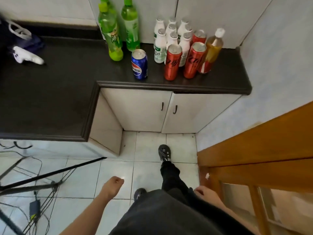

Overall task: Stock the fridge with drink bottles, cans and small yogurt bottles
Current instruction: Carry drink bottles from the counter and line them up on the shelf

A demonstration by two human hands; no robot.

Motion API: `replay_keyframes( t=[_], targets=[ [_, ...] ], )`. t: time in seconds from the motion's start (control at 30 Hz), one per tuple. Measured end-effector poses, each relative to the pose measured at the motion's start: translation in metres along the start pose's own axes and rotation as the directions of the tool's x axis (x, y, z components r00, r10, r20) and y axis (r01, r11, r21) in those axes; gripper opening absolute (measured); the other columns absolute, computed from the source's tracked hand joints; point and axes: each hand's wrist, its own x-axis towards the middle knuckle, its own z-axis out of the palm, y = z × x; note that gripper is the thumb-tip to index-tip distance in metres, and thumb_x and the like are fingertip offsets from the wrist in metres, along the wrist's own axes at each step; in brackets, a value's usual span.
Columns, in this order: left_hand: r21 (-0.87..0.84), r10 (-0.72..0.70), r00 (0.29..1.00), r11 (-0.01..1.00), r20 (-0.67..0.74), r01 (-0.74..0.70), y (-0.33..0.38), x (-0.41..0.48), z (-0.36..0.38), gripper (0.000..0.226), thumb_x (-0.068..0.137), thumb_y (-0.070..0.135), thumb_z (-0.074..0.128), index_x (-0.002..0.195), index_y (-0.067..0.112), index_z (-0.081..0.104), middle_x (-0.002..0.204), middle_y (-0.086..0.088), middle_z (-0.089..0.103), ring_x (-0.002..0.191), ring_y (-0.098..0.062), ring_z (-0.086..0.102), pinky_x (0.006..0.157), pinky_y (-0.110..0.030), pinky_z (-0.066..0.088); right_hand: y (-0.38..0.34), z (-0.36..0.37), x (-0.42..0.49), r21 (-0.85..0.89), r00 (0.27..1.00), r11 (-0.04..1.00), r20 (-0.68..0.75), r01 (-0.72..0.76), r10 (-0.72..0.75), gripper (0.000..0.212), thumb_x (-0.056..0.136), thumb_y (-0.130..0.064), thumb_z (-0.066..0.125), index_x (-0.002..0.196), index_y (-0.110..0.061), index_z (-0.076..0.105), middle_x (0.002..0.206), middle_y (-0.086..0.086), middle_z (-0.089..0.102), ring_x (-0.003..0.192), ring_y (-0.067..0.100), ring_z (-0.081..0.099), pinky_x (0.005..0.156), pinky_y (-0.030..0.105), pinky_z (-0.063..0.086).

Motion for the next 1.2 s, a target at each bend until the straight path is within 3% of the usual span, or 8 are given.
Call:
replay_keyframes(
  t=[0.23, 0.43, 0.6, 0.73, 0.87, 0.97, 1.07, 1.2],
  targets=[
    [-0.263, -0.194, 0.974, 0.939, 0.119, 0.220, 0.063, 0.024, 0.003, 0.021, 0.100, 0.032, 0.043, 0.094, 0.014, 0.053, 0.100, -0.006, 0.061, 0.074, -0.015, 0.055, 0.059, -0.022, 0.035, -0.081, -0.132, 0.079, -0.215, 0.977, 0.954, 0.003, 0.209, -0.214, 0.016, 0.097, -0.026, 0.046, 0.101, -0.020, 0.060, 0.106, -0.003, 0.064, 0.094, 0.009, 0.059, 0.084, 0.020, 0.046],
    [-0.519, -0.059, 0.959, 0.849, -0.278, -0.098, 0.170, 0.046, -0.067, 0.014, 0.096, 0.027, 0.050, 0.092, 0.018, 0.060, 0.099, -0.005, 0.068, 0.091, -0.019, 0.064, 0.074, -0.032, 0.043, -0.215, -0.248, 0.100, -0.128, 0.811, 0.826, -0.157, 0.548, -0.563, 0.019, 0.095, -0.028, 0.052, 0.111, -0.027, 0.061, 0.101, -0.016, 0.060, 0.091, -0.002, 0.057, 0.074, 0.011, 0.044],
    [-0.575, 0.049, 0.816, 0.685, -0.577, -0.448, 0.248, 0.038, -0.139, 0.007, 0.092, 0.030, 0.057, 0.089, 0.027, 0.063, 0.093, 0.003, 0.070, 0.086, -0.009, 0.065, 0.078, -0.029, 0.047, -0.313, -0.298, 0.072, 0.012, 0.512, 0.530, -0.283, 0.848, -0.811, 0.017, 0.092, -0.022, 0.055, 0.103, -0.032, 0.063, 0.094, -0.016, 0.066, 0.088, -0.002, 0.062, 0.073, 0.010, 0.048],
    [-0.525, 0.097, 0.687, 0.571, -0.720, -0.631, 0.286, 0.043, -0.194, 0.014, 0.097, 0.019, 0.050, 0.095, 0.025, 0.062, 0.094, 0.003, 0.069, 0.080, 0.002, 0.064, 0.074, -0.013, 0.049, -0.375, -0.320, 0.072, 0.074, 0.401, 0.409, -0.418, 0.910, -0.815, 0.017, 0.089, -0.022, 0.056, 0.103, -0.030, 0.062, 0.093, -0.017, 0.066, 0.088, -0.001, 0.063, 0.072, 0.009, 0.047],
    [-0.379, 0.148, 0.551, 0.581, -0.822, -0.721, 0.320, 0.067, -0.248, 0.012, 0.096, 0.019, 0.053, 0.106, 0.023, 0.059, 0.103, 0.004, 0.063, 0.086, 0.000, 0.058, 0.081, -0.023, 0.045, -0.429, -0.338, 0.092, 0.025, 0.356, 0.415, -0.562, 0.909, -0.746, 0.021, 0.088, -0.015, 0.055, 0.105, -0.026, 0.060, 0.095, -0.017, 0.062, 0.089, -0.010, 0.057, 0.067, 0.004, 0.042],
    [-0.263, 0.221, 0.483, 0.616, -0.848, -0.743, 0.346, 0.089, -0.281, 0.037, 0.090, 0.031, 0.056, 0.124, 0.018, 0.050, 0.121, 0.006, 0.052, 0.106, -0.005, 0.053, 0.084, -0.016, 0.044, -0.463, -0.351, 0.112, 0.009, 0.376, 0.480, -0.637, 0.877, -0.673, 0.029, 0.087, -0.021, 0.055, 0.116, -0.024, 0.056, 0.107, -0.011, 0.059, 0.096, -0.003, 0.057, 0.075, 0.014, 0.047],
    [-0.101, 0.359, 0.410, 0.637, -0.839, -0.764, 0.370, 0.109, -0.307, 0.053, 0.086, 0.035, 0.056, 0.134, 0.016, 0.045, 0.125, 0.016, 0.043, 0.123, -0.008, 0.042, 0.102, -0.032, 0.041, -0.493, -0.363, 0.135, -0.055, 0.382, 0.568, -0.686, 0.822, -0.619, 0.045, 0.088, -0.024, 0.059, 0.131, -0.017, 0.047, 0.123, -0.004, 0.052, 0.110, 0.007, 0.052, 0.089, 0.023, 0.043],
    [0.007, 0.517, 0.372, 0.591, -0.771, -0.806, 0.388, 0.129, -0.322, 0.065, 0.081, 0.047, 0.052, 0.139, 0.021, 0.040, 0.132, 0.008, 0.040, 0.123, 0.006, 0.032, 0.105, -0.008, 0.023, -0.524, -0.368, 0.160, -0.056, 0.416, 0.630, -0.706, 0.774, -0.574, 0.059, 0.089, -0.030, 0.060, 0.140, -0.010, 0.037, 0.139, 0.005, 0.044, 0.128, 0.016, 0.042, 0.106, 0.031, 0.034]
  ],
)
